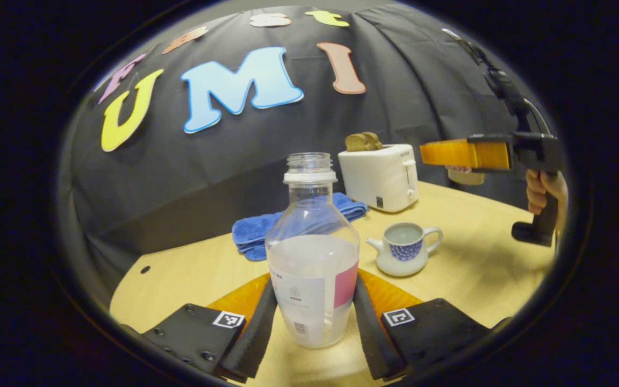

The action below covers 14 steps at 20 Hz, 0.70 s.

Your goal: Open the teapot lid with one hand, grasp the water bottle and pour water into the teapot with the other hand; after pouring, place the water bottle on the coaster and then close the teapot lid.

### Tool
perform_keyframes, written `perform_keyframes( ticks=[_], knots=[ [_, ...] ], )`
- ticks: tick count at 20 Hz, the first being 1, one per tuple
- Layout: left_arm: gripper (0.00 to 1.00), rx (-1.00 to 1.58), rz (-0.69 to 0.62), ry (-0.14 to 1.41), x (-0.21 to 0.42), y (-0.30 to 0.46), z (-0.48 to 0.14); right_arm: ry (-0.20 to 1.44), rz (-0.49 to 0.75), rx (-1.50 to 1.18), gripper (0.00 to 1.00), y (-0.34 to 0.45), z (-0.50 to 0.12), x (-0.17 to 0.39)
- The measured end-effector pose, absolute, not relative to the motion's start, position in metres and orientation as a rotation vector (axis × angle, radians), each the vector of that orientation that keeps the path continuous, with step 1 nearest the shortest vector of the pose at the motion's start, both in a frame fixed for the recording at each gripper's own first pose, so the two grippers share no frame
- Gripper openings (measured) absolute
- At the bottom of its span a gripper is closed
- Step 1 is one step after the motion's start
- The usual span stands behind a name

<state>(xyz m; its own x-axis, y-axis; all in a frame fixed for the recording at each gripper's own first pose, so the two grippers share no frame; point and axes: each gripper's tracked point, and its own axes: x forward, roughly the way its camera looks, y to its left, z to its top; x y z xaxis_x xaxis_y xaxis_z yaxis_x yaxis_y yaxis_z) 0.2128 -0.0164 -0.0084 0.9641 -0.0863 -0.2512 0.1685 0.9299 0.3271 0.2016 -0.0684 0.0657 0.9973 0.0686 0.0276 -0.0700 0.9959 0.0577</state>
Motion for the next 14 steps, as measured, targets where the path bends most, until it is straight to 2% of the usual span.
perform_keyframes(
  ticks=[14],
  knots=[
    [0.84, 0.857, -0.193, 0.433, 0.231, -0.047, -0.024, 0.035, 0.056, 0.142, 0.13, -0.128, 0.001, 0.209]
  ],
)
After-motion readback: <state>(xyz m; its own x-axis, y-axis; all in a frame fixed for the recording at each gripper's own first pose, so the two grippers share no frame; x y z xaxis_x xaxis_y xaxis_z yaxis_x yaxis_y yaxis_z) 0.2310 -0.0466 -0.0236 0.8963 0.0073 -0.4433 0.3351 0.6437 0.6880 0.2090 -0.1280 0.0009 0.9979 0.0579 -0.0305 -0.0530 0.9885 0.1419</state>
